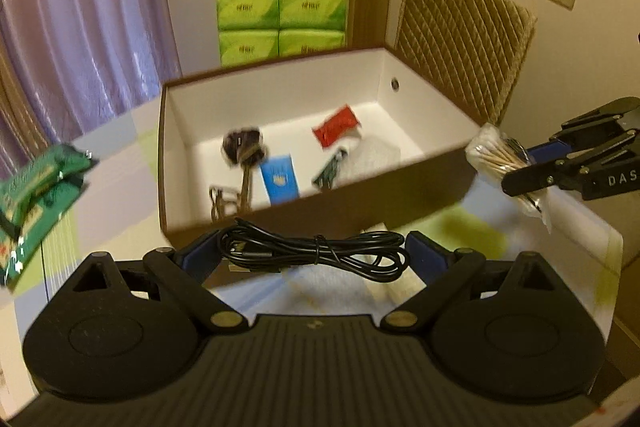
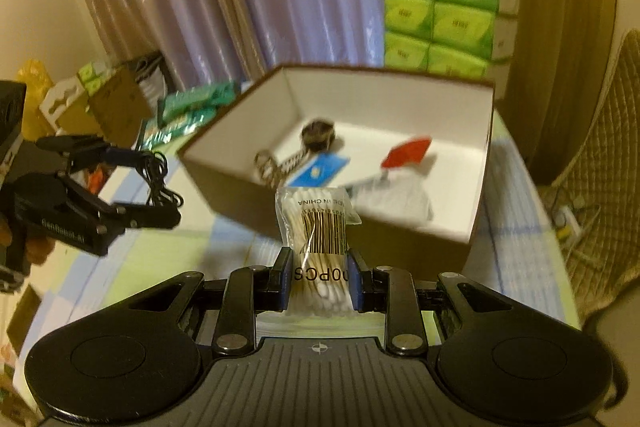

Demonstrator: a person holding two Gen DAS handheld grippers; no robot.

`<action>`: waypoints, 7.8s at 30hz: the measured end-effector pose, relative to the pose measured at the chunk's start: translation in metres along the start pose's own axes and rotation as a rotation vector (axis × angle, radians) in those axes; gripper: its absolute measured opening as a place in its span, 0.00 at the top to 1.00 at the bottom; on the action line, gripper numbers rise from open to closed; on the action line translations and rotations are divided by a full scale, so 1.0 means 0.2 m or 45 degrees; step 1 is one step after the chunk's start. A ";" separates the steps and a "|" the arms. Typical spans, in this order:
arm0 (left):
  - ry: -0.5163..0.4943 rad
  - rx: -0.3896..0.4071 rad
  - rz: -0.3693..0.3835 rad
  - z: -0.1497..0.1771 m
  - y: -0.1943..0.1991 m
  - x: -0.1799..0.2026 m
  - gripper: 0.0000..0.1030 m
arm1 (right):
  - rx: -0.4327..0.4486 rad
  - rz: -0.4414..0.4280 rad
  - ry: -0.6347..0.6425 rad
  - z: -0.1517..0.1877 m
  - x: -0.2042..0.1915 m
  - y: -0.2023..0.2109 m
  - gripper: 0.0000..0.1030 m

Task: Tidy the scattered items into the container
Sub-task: 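Carry the black cable and cotton-swab bag over the brown box with both grippers, then open both grippers to drop the cable and swab bag into the box, then withdraw both tools from the box toward the pill bottle and clip holder, then grasp the white pill bottle with the left gripper while the right grasps the white clip holder, then carry the pill bottle and clip holder over the brown box with both grippers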

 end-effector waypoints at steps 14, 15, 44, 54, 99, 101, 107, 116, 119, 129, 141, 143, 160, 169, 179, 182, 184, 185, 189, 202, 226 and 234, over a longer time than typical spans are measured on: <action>0.057 -0.034 0.067 -0.41 -0.27 -0.04 0.07 | -0.078 0.003 0.016 -0.36 0.26 -0.23 0.75; 0.070 -0.061 0.080 -0.43 -0.31 -0.04 0.07 | -0.102 -0.002 0.023 -0.37 0.27 -0.26 0.75; 0.118 -0.577 0.161 -0.42 -0.92 -0.01 0.07 | -0.553 0.046 0.398 -0.36 0.35 -0.66 0.75; 0.153 -0.592 0.175 -0.41 -0.92 -0.02 0.05 | -0.611 0.006 0.365 -0.40 0.37 -0.68 0.73; 0.202 -0.380 0.067 -0.39 -0.39 -0.04 0.04 | -0.211 0.105 0.112 -0.33 0.21 -0.22 0.04; 0.209 -0.369 0.067 -0.38 -0.35 -0.05 0.04 | -0.193 0.101 0.094 -0.31 0.18 -0.19 0.04; 0.216 -0.321 0.021 -0.32 -0.24 -0.03 0.04 | -0.137 0.124 0.058 -0.24 0.09 -0.13 0.04; 0.240 -0.259 -0.046 -0.16 -0.06 -0.03 0.04 | -0.085 0.140 -0.046 -0.10 -0.02 -0.06 0.04; 0.260 -0.256 -0.065 -0.11 -0.03 -0.03 0.04 | -0.080 0.156 -0.056 -0.06 -0.07 -0.05 0.04; 0.291 -0.282 -0.112 0.09 0.02 -0.02 0.04 | -0.107 0.166 -0.109 0.06 -0.14 -0.06 0.04; 0.304 -0.331 -0.119 0.31 -0.02 -0.02 0.04 | -0.196 0.167 -0.186 0.20 -0.17 -0.18 0.04; 0.285 -0.340 -0.115 0.34 -0.03 -0.01 0.04 | -0.214 0.165 -0.189 0.23 -0.17 -0.20 0.04; 0.130 -0.345 -0.049 0.46 -0.24 0.01 0.06 | -0.310 0.197 -0.224 0.33 -0.12 -0.34 0.04; -0.009 -0.351 -0.012 0.46 -0.36 0.01 0.14 | -0.325 0.220 -0.254 0.35 -0.07 -0.39 0.04; -0.070 -0.352 0.105 0.45 -0.43 -0.03 0.30 | -0.313 0.238 -0.267 0.30 -0.02 -0.41 0.04; -0.088 -0.368 0.151 0.45 -0.46 -0.03 0.42 | -0.309 0.227 -0.262 0.29 -0.03 -0.41 0.04; -0.099 -0.362 0.154 0.45 -0.46 -0.03 0.53 | -0.304 0.214 -0.257 0.28 -0.04 -0.41 0.04; -0.098 -0.358 0.157 0.45 -0.45 -0.04 0.59 | -0.301 0.209 -0.251 0.27 -0.05 -0.41 0.04; -0.036 -0.349 0.140 0.45 -0.44 -0.10 0.59 | -0.281 0.186 -0.225 0.23 -0.08 -0.43 0.04; 0.125 -0.333 -0.018 0.39 -0.36 -0.26 0.59 | -0.292 0.194 -0.117 0.08 -0.21 -0.65 0.18; 0.181 -0.364 -0.047 0.39 -0.31 -0.22 0.59 | -0.326 0.153 -0.055 0.18 -0.21 -0.63 0.76; 0.153 -0.321 -0.051 0.33 -0.24 -0.16 0.59 | -0.289 0.123 -0.061 0.17 -0.22 -0.47 0.76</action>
Point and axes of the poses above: each gripper's, at about its wrist camera, not at the fingertips, and y roughly against the way its jaws point, x to its right, z to its underside, the point moved 1 cm from there along -y, roughly the way its jaws point, and after that the axes turned 6 degrees about -x, right-handed, at the moved point
